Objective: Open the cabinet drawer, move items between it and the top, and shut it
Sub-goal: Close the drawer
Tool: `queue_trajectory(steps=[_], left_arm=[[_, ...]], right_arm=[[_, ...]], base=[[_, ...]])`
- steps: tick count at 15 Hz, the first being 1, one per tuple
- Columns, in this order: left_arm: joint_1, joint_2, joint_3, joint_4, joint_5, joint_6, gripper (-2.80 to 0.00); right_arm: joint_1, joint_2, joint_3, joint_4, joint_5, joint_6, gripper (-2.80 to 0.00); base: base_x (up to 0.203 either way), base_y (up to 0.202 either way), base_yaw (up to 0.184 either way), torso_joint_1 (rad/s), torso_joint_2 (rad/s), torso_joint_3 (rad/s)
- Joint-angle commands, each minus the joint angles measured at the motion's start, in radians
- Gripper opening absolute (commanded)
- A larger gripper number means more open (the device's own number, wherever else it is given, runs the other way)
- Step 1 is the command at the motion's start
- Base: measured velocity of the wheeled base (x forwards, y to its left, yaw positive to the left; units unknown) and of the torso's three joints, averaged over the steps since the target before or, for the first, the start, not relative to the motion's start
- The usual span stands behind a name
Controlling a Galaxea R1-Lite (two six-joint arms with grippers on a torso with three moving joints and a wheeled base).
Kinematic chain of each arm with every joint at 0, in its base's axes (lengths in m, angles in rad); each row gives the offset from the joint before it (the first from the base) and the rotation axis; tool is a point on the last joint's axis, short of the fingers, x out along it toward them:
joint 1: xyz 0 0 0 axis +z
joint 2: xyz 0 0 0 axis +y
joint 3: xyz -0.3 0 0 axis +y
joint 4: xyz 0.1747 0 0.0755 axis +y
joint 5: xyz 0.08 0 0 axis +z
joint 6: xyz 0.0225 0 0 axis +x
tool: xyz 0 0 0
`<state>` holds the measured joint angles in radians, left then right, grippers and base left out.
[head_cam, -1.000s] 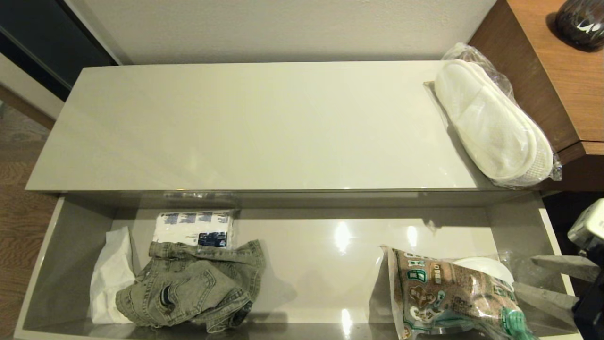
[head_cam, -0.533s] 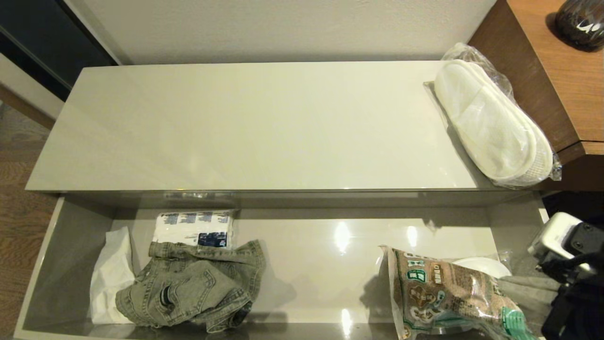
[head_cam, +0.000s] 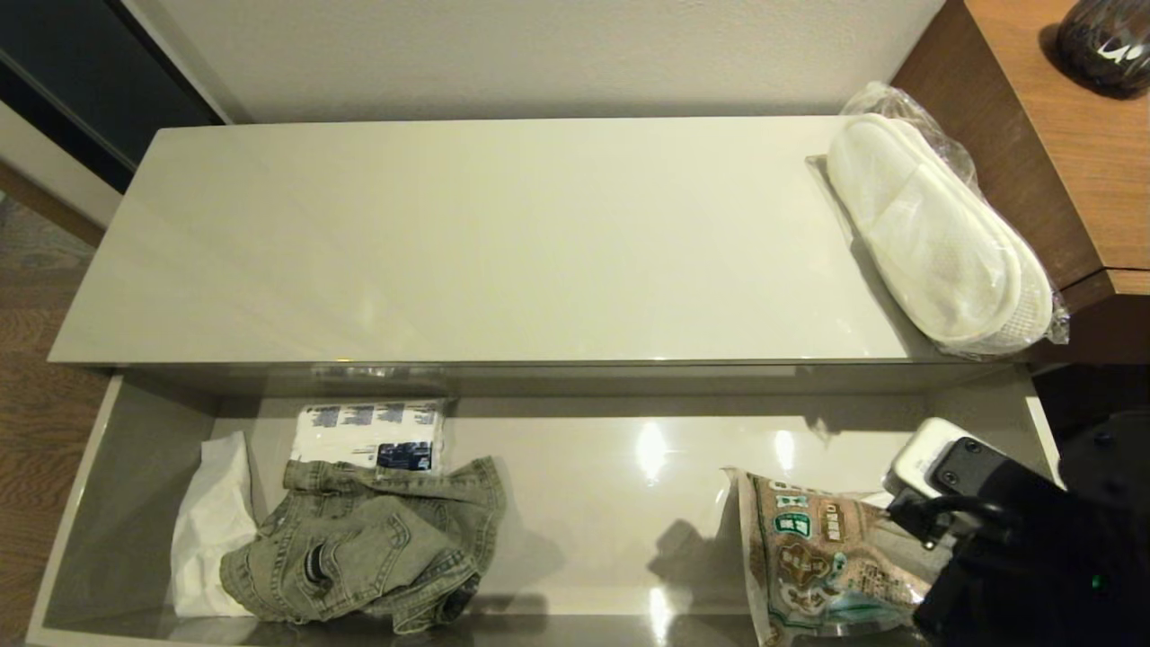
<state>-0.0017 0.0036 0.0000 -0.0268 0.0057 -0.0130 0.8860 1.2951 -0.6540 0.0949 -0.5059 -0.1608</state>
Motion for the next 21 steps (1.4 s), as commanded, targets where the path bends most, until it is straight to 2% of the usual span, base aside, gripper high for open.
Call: queue_trajectory(steps=[1,3,8,12,15,18,21], left_arm=[[0.000,-0.001,0.002,-0.001,0.000,-0.001,-2.80],[0.000,-0.001,0.002,-0.001,0.000,-0.001,-2.80],[0.000,-0.001,0.002,-0.001,0.000,-0.001,-2.80],[0.000,-0.001,0.002,-0.001,0.000,-0.001,-2.80],[0.000,-0.001,0.002,-0.001,0.000,-0.001,-2.80],[0.000,-0.001,0.002,-0.001,0.000,-0.001,-2.80],[0.000,-0.001,0.002,-0.001,0.000,-0.001,-2.80]], right_arm=[[0.065,0.097,0.016,-0.111,-0.056,0.000,-2.80],[0.103,0.135,0.029,-0.170,-0.115,-0.001,-2.80],[0.108,0.188,0.036,-0.260,-0.154,0.000,-2.80],[0.108,0.160,0.039,-0.261,-0.183,0.008,-2.80],[0.091,0.115,0.034,-0.224,-0.311,0.130,-2.80],[-0.046,0.059,0.011,-0.105,-0.354,0.254,-2.80],[-0.264,-0.038,0.002,-0.023,-0.500,0.326,-2.80]], base=[[0.000,0.000,0.000,0.000,0.00,0.000],[0.000,0.000,0.000,0.000,0.00,0.000],[0.000,0.000,0.000,0.000,0.00,0.000],[0.000,0.000,0.000,0.000,0.00,0.000],[0.000,0.000,0.000,0.000,0.00,0.000],[0.000,0.000,0.000,0.000,0.00,0.000],[0.000,0.000,0.000,0.000,0.00,0.000]])
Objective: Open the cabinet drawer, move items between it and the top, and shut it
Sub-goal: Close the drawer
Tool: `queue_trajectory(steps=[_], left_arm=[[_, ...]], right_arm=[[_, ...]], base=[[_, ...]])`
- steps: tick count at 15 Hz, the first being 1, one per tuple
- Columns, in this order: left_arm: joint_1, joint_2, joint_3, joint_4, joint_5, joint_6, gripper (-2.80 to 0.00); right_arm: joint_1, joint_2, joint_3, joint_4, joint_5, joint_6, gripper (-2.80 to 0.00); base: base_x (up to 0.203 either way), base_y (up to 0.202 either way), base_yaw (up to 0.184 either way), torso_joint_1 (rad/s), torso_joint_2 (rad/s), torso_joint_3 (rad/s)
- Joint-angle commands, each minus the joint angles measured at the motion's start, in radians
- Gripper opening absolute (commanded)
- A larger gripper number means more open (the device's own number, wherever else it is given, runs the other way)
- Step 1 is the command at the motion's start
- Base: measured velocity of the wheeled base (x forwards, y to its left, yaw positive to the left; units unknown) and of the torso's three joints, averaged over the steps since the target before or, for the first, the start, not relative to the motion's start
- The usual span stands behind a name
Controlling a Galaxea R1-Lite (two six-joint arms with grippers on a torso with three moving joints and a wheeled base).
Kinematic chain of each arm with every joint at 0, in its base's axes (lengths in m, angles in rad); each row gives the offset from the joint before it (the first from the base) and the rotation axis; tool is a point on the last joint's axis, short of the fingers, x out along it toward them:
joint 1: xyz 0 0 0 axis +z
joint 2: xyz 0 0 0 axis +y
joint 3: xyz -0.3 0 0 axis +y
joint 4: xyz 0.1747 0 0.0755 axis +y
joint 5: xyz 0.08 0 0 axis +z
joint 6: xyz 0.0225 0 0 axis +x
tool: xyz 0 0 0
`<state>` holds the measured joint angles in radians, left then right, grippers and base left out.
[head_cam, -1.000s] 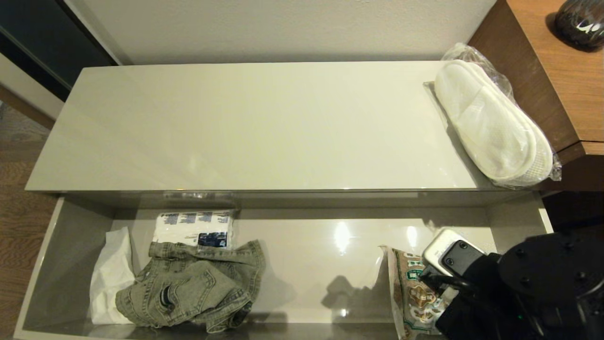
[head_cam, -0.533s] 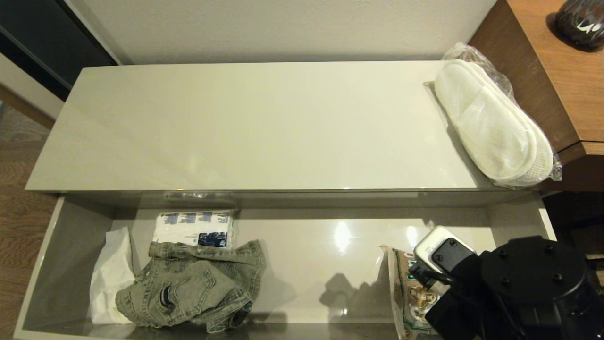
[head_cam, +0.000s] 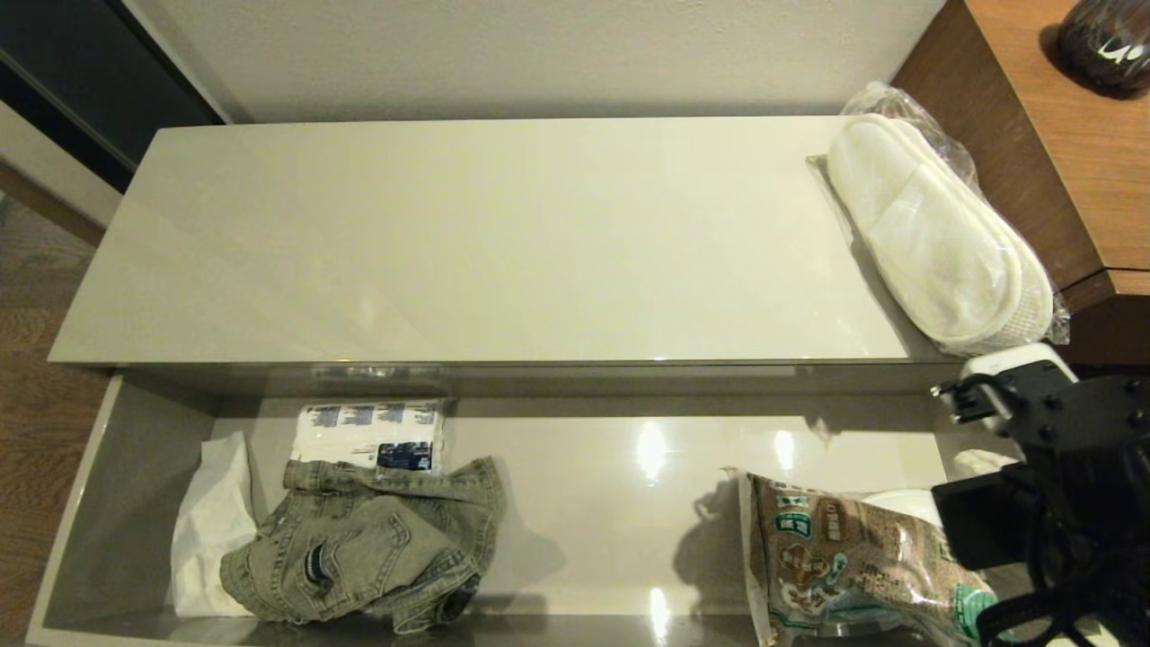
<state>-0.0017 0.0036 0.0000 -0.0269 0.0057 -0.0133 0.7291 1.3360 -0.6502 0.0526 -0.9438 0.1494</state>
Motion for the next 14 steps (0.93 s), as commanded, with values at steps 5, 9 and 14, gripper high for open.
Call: queue_trajectory(steps=[5,9,14], left_arm=[[0.000,-0.001,0.002,-0.001,0.000,-0.001,-2.80],[0.000,-0.001,0.002,-0.001,0.000,-0.001,-2.80],[0.000,-0.001,0.002,-0.001,0.000,-0.001,-2.80]], right_arm=[[-0.410,-0.377,0.072,0.123,-0.182,0.034,-2.80],[-0.565,-0.728,0.081,0.220,-0.192,-0.114,-2.80],[-0.624,-1.040,0.028,0.575,-0.215,-0.197,-2.80]], base=[[0.000,0.000,0.000,0.000,0.00,0.000],[0.000,0.000,0.000,0.000,0.00,0.000],[0.000,0.000,0.000,0.000,0.00,0.000]])
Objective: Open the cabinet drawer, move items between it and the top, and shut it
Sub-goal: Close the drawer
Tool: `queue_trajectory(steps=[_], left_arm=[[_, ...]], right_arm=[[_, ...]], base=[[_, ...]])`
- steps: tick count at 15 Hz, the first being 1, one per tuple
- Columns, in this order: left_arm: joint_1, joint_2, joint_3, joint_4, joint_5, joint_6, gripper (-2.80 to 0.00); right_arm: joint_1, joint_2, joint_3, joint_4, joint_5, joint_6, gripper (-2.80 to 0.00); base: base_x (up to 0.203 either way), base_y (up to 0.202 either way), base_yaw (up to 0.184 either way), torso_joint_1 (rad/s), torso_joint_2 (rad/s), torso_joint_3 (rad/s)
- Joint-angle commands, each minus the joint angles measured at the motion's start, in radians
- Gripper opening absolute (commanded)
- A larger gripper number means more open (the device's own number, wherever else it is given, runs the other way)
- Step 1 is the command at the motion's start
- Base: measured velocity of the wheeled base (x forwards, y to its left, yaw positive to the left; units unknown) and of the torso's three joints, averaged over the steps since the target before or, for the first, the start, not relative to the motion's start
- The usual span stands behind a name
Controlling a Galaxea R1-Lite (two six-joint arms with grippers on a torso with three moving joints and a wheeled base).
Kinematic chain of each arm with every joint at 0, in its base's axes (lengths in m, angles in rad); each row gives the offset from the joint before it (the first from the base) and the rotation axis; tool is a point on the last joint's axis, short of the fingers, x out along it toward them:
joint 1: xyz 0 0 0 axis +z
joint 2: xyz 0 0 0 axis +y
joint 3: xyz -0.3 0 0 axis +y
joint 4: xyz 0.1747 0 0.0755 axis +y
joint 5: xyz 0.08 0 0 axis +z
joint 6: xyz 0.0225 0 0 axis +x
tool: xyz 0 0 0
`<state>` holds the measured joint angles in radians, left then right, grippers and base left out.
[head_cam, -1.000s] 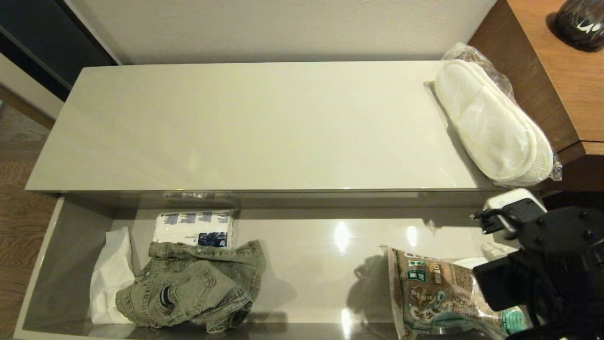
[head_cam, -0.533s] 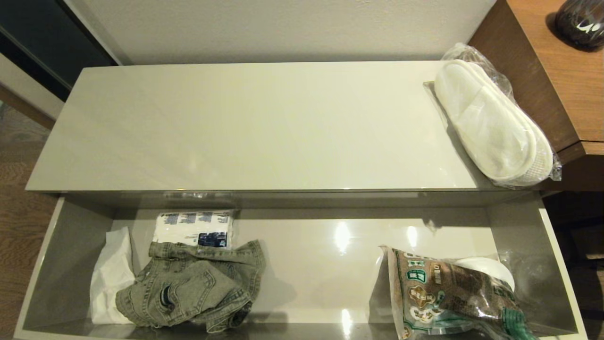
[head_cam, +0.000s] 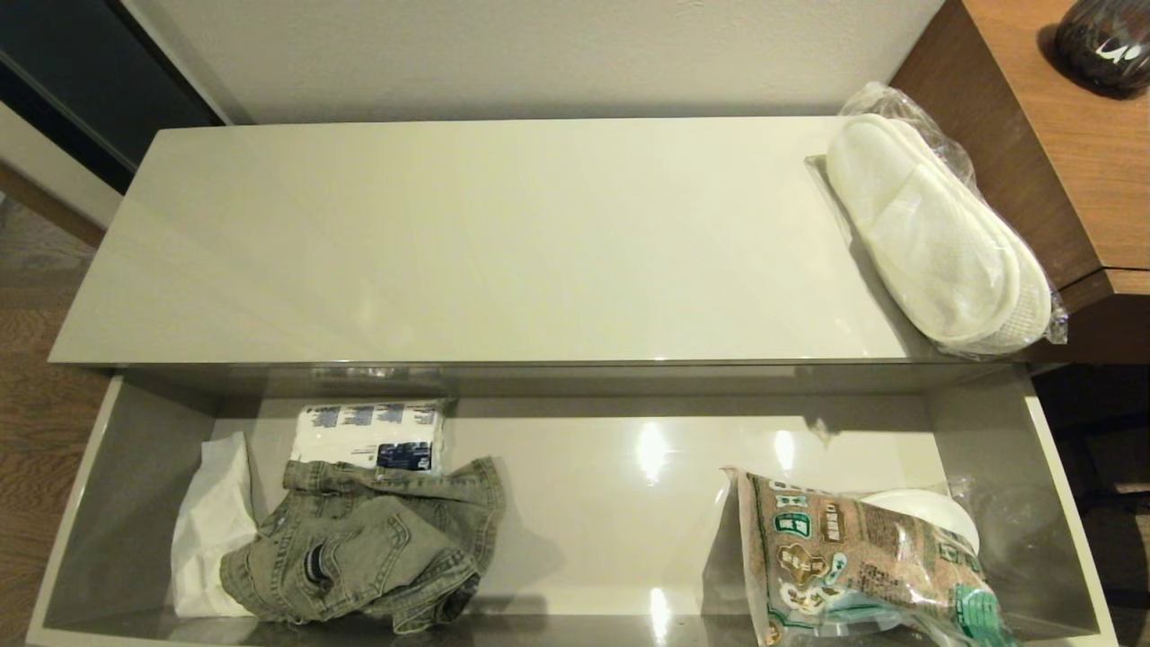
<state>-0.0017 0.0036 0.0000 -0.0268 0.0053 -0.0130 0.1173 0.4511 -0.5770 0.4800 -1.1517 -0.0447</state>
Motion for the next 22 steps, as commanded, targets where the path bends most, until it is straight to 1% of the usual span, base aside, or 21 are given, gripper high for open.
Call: queue_trajectory(steps=[1,2,3,4,5,6,7,8,9,10,11,12,13,14,15,16,17,18,19,20,22], left_arm=[[0.000,-0.001,0.002,-0.001,0.001,-0.001,-2.80],[0.000,-0.001,0.002,-0.001,0.001,-0.001,-2.80],[0.000,-0.001,0.002,-0.001,0.001,-0.001,-2.80],[0.000,-0.001,0.002,-0.001,0.001,-0.001,-2.80],[0.000,-0.001,0.002,-0.001,0.001,-0.001,-2.80],[0.000,-0.001,0.002,-0.001,0.001,-0.001,-2.80],[0.000,-0.001,0.002,-0.001,0.001,-0.001,-2.80],[0.000,-0.001,0.002,-0.001,0.001,-0.001,-2.80],[0.000,-0.001,0.002,-0.001,0.001,-0.001,-2.80],[0.000,-0.001,0.002,-0.001,0.001,-0.001,-2.80],[0.000,-0.001,0.002,-0.001,0.001,-0.001,-2.80],[0.000,-0.001,0.002,-0.001,0.001,-0.001,-2.80],[0.000,-0.001,0.002,-0.001,0.001,-0.001,-2.80],[0.000,-0.001,0.002,-0.001,0.001,-0.001,-2.80],[0.000,-0.001,0.002,-0.001,0.001,-0.001,-2.80],[0.000,-0.001,0.002,-0.001,0.001,-0.001,-2.80],[0.000,-0.001,0.002,-0.001,0.001,-0.001,-2.80],[0.000,-0.001,0.002,-0.001,0.001,-0.001,-2.80],[0.000,-0.001,0.002,-0.001,0.001,-0.001,-2.80],[0.000,-0.001,0.002,-0.001,0.001,-0.001,-2.80],[0.000,-0.001,0.002,-0.001,0.001,-0.001,-2.80]], right_arm=[[-0.031,-0.161,-0.110,0.199,0.021,-0.026,-2.80],[-0.067,-0.175,-0.144,0.239,0.069,-0.054,-2.80],[-0.109,-0.210,-0.166,0.310,0.139,-0.074,-2.80],[-0.132,-0.239,-0.195,0.417,0.193,-0.079,-2.80],[-0.145,-0.255,-0.213,0.459,0.228,-0.075,-2.80],[-0.142,-0.269,-0.195,0.450,0.246,-0.071,-2.80],[-0.138,-0.317,-0.139,0.430,0.287,-0.068,-2.80],[-0.135,-0.374,-0.068,0.398,0.349,-0.062,-2.80],[-0.132,-0.404,-0.009,0.341,0.442,-0.042,-2.80],[-0.130,-0.411,0.029,0.270,0.518,-0.024,-2.80],[-0.129,-0.415,0.057,0.216,0.576,-0.025,-2.80],[-0.128,-0.419,0.105,0.121,0.698,-0.027,-2.80],[-0.128,-0.422,0.177,0.004,0.794,-0.028,-2.80],[-0.128,-0.424,0.223,-0.087,0.872,-0.028,-2.80],[-0.128,-0.425,0.291,-0.206,0.920,-0.028,-2.80],[-0.128,-0.427,0.401,-0.340,0.982,-0.022,-2.80],[-0.128,-0.428,0.502,-0.440,1.060,-0.007,-2.80],[-0.128,-0.428,0.559,-0.484,1.110,0.004,-2.80],[-0.128,-0.429,0.579,-0.501,1.150,0.007,-2.80],[-0.128,-0.429,0.564,-0.495,1.173,0.007,-2.80],[-0.128,-0.431,0.578,-0.482,1.169,0.007,-2.80]], base=[[0.000,0.000,0.000,0.000,0.00,0.000],[0.000,0.000,0.000,0.000,0.00,0.000],[0.000,0.000,0.000,0.000,0.00,0.000],[0.000,0.000,0.000,0.000,0.00,0.000],[0.000,0.000,0.000,0.000,0.00,0.000],[0.000,0.000,0.000,0.000,0.00,0.000],[0.000,0.000,0.000,0.000,0.00,0.000],[0.000,0.000,0.000,0.000,0.00,0.000],[0.000,0.000,0.000,0.000,0.00,0.000],[0.000,0.000,0.000,0.000,0.00,0.000],[0.000,0.000,0.000,0.000,0.00,0.000],[0.000,0.000,0.000,0.000,0.00,0.000],[0.000,0.000,0.000,0.000,0.00,0.000],[0.000,0.000,0.000,0.000,0.00,0.000],[0.000,0.000,0.000,0.000,0.00,0.000],[0.000,0.000,0.000,0.000,0.00,0.000],[0.000,0.000,0.000,0.000,0.00,0.000],[0.000,0.000,0.000,0.000,0.00,0.000],[0.000,0.000,0.000,0.000,0.00,0.000],[0.000,0.000,0.000,0.000,0.00,0.000],[0.000,0.000,0.000,0.000,0.00,0.000]])
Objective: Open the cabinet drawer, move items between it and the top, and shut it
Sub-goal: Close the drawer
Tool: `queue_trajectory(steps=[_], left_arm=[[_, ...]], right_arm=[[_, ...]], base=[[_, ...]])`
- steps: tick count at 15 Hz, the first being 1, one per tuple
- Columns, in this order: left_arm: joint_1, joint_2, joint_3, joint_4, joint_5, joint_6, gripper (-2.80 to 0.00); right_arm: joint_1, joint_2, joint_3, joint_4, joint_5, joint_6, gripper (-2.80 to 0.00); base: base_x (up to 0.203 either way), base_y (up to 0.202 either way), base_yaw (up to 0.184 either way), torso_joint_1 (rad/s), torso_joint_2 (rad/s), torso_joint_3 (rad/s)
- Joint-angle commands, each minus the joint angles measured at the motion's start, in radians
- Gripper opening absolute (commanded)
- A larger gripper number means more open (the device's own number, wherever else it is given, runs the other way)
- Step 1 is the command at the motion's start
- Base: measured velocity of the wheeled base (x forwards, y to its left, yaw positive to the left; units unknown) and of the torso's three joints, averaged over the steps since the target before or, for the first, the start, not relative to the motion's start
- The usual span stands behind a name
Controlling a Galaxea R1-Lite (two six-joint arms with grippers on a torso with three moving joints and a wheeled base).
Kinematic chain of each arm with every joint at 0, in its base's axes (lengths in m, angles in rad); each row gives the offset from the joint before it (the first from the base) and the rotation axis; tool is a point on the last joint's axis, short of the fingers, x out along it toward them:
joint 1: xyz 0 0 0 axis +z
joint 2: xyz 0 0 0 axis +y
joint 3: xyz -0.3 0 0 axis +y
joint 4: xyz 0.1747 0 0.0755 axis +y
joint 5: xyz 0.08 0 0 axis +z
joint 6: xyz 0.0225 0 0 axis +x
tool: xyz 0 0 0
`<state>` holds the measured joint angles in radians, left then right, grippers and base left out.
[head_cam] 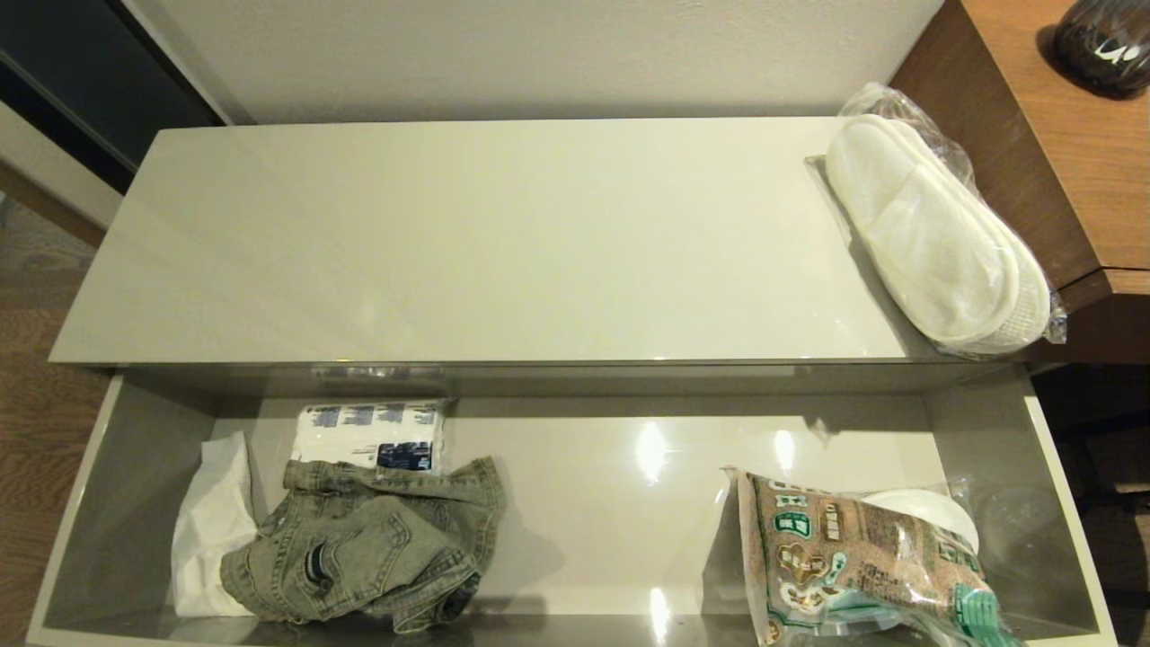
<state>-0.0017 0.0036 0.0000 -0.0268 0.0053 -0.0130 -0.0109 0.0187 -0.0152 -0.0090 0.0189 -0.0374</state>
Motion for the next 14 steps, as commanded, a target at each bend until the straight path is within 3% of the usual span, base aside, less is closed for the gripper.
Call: queue_trajectory(steps=[1,14], left_arm=[[0.000,-0.001,0.002,-0.001,0.001,-0.001,-2.80],[0.000,-0.001,0.002,-0.001,0.001,-0.001,-2.80]], right_arm=[[0.000,0.001,0.017,0.007,-0.002,-0.007,-2.80],[0.000,0.000,0.017,0.007,-0.004,0.010,-2.80]], base=[[0.000,0.000,0.000,0.000,0.00,0.000],[0.000,0.000,0.000,0.000,0.00,0.000]])
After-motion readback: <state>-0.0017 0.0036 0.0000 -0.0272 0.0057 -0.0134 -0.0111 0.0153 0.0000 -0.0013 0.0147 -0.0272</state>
